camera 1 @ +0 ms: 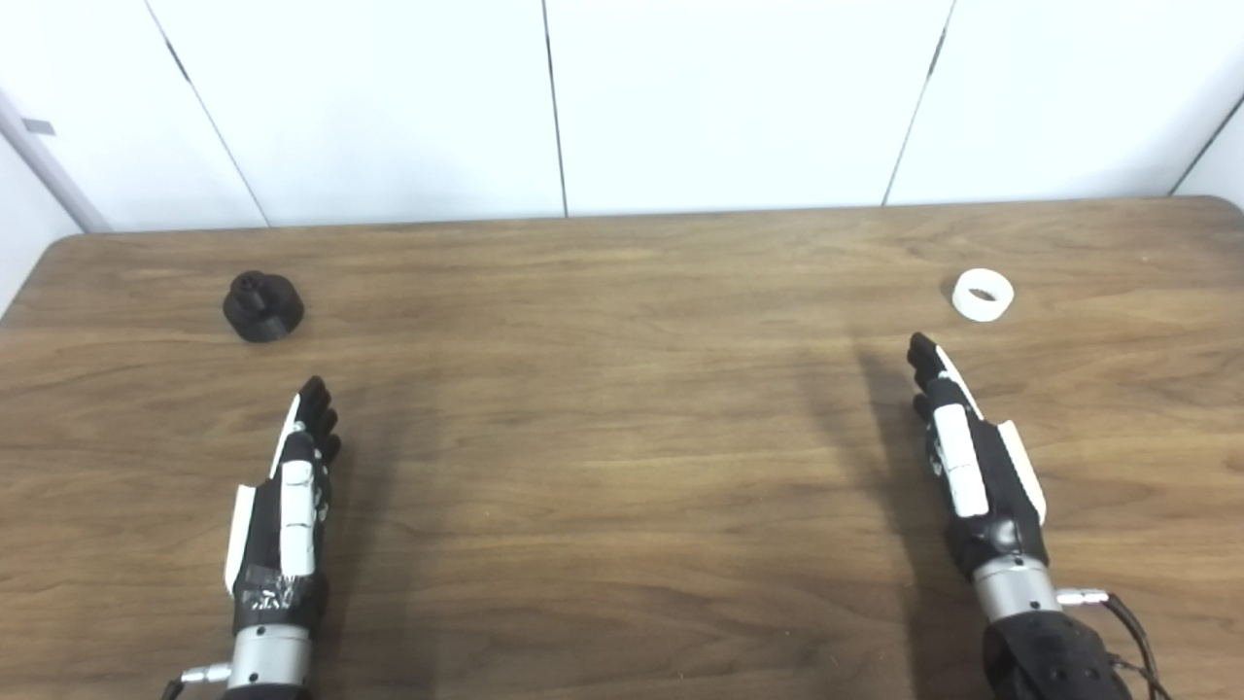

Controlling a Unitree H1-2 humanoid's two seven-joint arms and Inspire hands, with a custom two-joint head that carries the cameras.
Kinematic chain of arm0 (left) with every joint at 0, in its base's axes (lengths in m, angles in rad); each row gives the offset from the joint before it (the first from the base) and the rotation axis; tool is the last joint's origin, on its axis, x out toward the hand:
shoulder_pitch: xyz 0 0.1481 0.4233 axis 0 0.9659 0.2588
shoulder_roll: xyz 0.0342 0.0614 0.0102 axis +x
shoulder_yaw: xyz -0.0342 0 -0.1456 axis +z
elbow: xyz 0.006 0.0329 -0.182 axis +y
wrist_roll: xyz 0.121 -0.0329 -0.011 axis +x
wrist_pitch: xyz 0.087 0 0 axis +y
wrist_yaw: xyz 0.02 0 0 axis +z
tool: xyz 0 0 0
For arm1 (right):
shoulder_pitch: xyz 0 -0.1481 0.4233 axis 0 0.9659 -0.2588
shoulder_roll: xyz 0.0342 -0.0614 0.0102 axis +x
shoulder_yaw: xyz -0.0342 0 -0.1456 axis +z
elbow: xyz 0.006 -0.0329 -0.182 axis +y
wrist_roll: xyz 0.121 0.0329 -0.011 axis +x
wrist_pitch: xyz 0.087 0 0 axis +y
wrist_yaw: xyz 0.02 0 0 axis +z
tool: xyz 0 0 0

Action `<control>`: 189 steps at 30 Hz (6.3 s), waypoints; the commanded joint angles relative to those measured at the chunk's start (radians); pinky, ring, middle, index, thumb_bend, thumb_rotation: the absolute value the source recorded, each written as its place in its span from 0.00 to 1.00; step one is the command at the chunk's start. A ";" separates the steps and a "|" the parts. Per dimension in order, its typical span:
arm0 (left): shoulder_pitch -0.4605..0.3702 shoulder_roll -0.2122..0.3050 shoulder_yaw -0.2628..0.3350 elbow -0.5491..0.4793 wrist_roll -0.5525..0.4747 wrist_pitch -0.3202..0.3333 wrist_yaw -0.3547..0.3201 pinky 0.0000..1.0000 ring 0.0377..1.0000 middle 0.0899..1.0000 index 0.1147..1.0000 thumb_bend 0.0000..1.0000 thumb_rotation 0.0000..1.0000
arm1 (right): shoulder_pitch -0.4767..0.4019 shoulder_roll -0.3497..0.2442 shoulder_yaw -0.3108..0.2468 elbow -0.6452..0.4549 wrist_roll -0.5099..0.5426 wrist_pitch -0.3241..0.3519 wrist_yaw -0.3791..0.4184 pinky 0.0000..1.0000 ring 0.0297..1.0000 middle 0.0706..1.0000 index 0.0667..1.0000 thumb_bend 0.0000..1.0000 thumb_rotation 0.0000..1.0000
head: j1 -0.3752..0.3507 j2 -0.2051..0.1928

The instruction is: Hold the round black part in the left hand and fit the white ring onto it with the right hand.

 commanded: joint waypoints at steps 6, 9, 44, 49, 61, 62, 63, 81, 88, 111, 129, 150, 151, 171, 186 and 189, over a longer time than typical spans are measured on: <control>0.024 0.024 -0.001 -0.011 -0.001 -0.034 -0.004 1.00 1.00 1.00 1.00 0.53 1.00 | 0.003 0.001 0.007 -0.035 -0.011 -0.014 -0.010 1.00 0.99 0.96 0.95 0.60 1.00 | -0.004 0.002; 0.025 0.025 -0.001 -0.012 0.002 -0.029 -0.003 1.00 1.00 1.00 1.00 0.53 1.00 | 0.004 0.001 0.006 -0.034 -0.011 -0.012 -0.009 1.00 1.00 0.96 0.95 0.61 1.00 | -0.004 0.002; 0.033 -0.050 -0.090 0.104 0.086 -0.173 0.046 1.00 1.00 1.00 0.98 0.44 0.95 | 0.005 -0.069 -0.021 0.068 0.099 -0.105 0.043 1.00 1.00 1.00 1.00 0.47 1.00 | 0.316 -0.183; 0.041 -0.050 -0.096 0.082 0.124 -0.125 0.065 1.00 1.00 1.00 0.98 0.52 0.83 | 0.004 -0.067 -0.019 0.065 0.094 -0.100 0.040 1.00 1.00 0.99 0.99 0.47 1.00 | 0.312 -0.184; -0.031 0.000 -0.047 -0.068 0.327 0.070 0.169 0.97 0.97 0.95 0.92 0.93 0.34 | 0.009 -0.061 -0.012 0.034 0.088 -0.069 0.035 1.00 1.00 0.99 0.99 0.44 1.00 | 0.306 -0.172; -0.047 0.018 -0.038 -0.072 0.343 0.078 0.171 0.93 0.95 0.93 0.91 0.94 0.33 | 0.009 -0.061 -0.012 0.034 0.087 -0.072 0.035 1.00 1.00 0.98 0.99 0.43 1.00 | 0.306 -0.172; -0.064 0.035 -0.030 -0.078 0.359 0.090 0.170 0.89 0.93 0.92 0.90 0.94 0.32 | 0.009 -0.061 -0.011 0.033 0.086 -0.074 0.036 1.00 1.00 0.98 0.99 0.42 1.00 | 0.306 -0.172; -0.313 0.266 0.059 0.019 0.480 0.305 0.181 1.00 1.00 0.96 0.87 0.94 0.33 | 0.009 -0.060 -0.007 0.022 0.080 -0.063 0.029 1.00 1.00 0.98 0.99 0.38 1.00 | 0.310 -0.170; -0.384 0.334 0.059 0.149 0.500 0.306 0.205 1.00 1.00 0.96 0.84 0.96 0.30 | 0.008 -0.059 -0.004 0.017 0.075 -0.059 0.027 1.00 1.00 0.98 0.99 0.38 1.00 | 0.307 -0.167; -0.627 0.459 -0.120 0.523 0.576 0.354 0.149 1.00 1.00 1.00 0.88 1.00 0.40 | 0.007 -0.056 0.007 0.005 0.050 -0.057 0.016 1.00 1.00 0.97 0.99 0.37 1.00 | 0.294 -0.164; -0.735 0.466 -0.188 0.687 0.573 0.342 0.141 1.00 1.00 1.00 0.85 1.00 0.38 | 0.019 -0.055 0.008 -0.002 0.039 -0.059 0.014 1.00 1.00 0.97 0.98 0.37 1.00 | 0.287 -0.164; -0.809 0.473 -0.224 0.828 0.572 0.312 0.199 1.00 1.00 0.98 0.83 1.00 0.34 | 0.027 -0.054 0.009 0.005 0.045 -0.075 0.017 1.00 1.00 0.97 0.99 0.36 1.00 | 0.283 -0.160; -0.809 0.474 -0.226 0.822 0.573 0.313 0.192 1.00 1.00 0.98 0.83 1.00 0.34 | 0.028 -0.054 0.009 0.005 0.045 -0.075 0.017 1.00 1.00 0.97 0.98 0.36 1.00 | 0.281 -0.159; -0.810 0.475 -0.242 0.829 0.561 0.323 0.186 1.00 1.00 0.96 0.75 0.99 0.32 | 0.028 -0.057 0.003 0.003 0.041 -0.073 0.014 1.00 0.99 0.96 0.98 0.37 1.00 | 0.282 -0.154; -0.805 0.483 -0.247 0.829 0.568 0.355 0.210 1.00 0.99 0.90 0.69 0.96 0.31 | 0.030 -0.060 0.003 0.005 0.046 -0.081 0.016 1.00 0.99 0.96 0.98 0.37 1.00 | 0.283 -0.150; -0.807 0.478 -0.240 0.841 0.560 0.338 0.228 1.00 0.98 0.88 0.65 0.90 0.23 | 0.030 -0.062 0.003 0.004 0.043 -0.080 0.016 1.00 0.99 0.96 0.98 0.38 1.00 | 0.281 -0.149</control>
